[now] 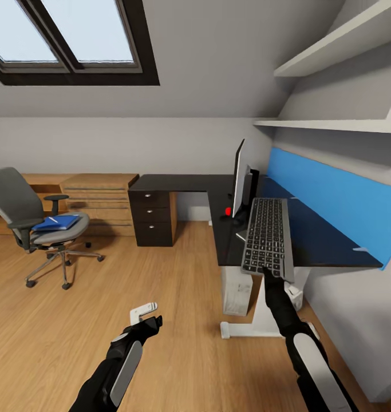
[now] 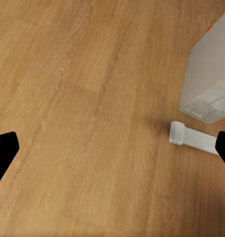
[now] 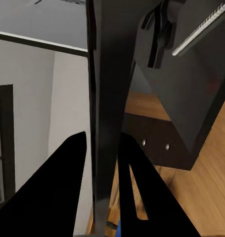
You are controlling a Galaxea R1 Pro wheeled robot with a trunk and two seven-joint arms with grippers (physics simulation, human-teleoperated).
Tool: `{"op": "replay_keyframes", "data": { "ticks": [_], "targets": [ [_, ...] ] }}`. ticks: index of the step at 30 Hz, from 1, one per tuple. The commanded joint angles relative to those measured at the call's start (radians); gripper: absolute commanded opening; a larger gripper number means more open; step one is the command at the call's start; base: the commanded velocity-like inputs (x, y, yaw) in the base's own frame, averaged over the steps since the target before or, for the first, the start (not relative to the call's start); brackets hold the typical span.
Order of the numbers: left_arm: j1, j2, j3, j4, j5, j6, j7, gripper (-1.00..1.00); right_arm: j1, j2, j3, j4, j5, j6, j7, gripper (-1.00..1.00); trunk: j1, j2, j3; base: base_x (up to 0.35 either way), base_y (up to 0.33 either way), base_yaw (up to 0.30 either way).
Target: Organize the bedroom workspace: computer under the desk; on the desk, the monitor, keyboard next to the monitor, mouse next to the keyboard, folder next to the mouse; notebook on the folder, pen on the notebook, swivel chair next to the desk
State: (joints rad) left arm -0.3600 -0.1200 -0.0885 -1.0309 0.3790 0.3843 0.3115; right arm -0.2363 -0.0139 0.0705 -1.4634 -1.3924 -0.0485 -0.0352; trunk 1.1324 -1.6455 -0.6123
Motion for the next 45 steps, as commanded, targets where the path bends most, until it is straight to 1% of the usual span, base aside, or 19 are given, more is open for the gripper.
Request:
{"op": "replay_keyframes", "data": {
  "ticks": [1,7,17,35,42,45],
  "targets": [
    [0.000,0.001,-0.002,-0.002,0.011,0.002,0.009,1.00,0.002,-0.001,0.003,-0.004,-0.010,-0.005,-0.001,-1.00,0.000,-0.001,-0.001,-0.002,0.000,0.000],
    [0.000,0.015,-0.003,0.000,0.011,0.001,0.008,1.00,0.006,-0.001,0.004,-0.008,-0.008,-0.005,0.003,-1.00,0.000,-0.001,-0.001,0.000,0.000,0.000],
    [0.000,0.017,-0.004,0.000,0.011,0.001,0.008,1.00,0.006,-0.002,0.009,-0.009,-0.006,-0.003,0.005,-1.00,0.000,-0.001,-0.001,-0.012,0.000,0.000],
    [0.000,0.019,-0.004,0.000,0.012,0.002,0.008,1.00,0.006,0.000,0.022,-0.012,-0.007,-0.005,0.000,-1.00,0.000,-0.001,0.000,-0.315,0.000,0.000],
    [0.000,0.019,-0.002,0.000,0.013,0.002,0.008,1.00,0.006,0.000,0.022,-0.012,-0.007,-0.006,0.000,-1.00,0.000,-0.001,0.009,-0.320,0.036,0.000],
    [-0.001,0.020,-0.001,0.000,0.015,0.002,0.008,1.00,0.006,0.000,0.023,-0.012,-0.007,-0.007,-0.001,-1.00,0.000,-0.001,0.013,-0.049,0.217,0.028]
  ]
}}
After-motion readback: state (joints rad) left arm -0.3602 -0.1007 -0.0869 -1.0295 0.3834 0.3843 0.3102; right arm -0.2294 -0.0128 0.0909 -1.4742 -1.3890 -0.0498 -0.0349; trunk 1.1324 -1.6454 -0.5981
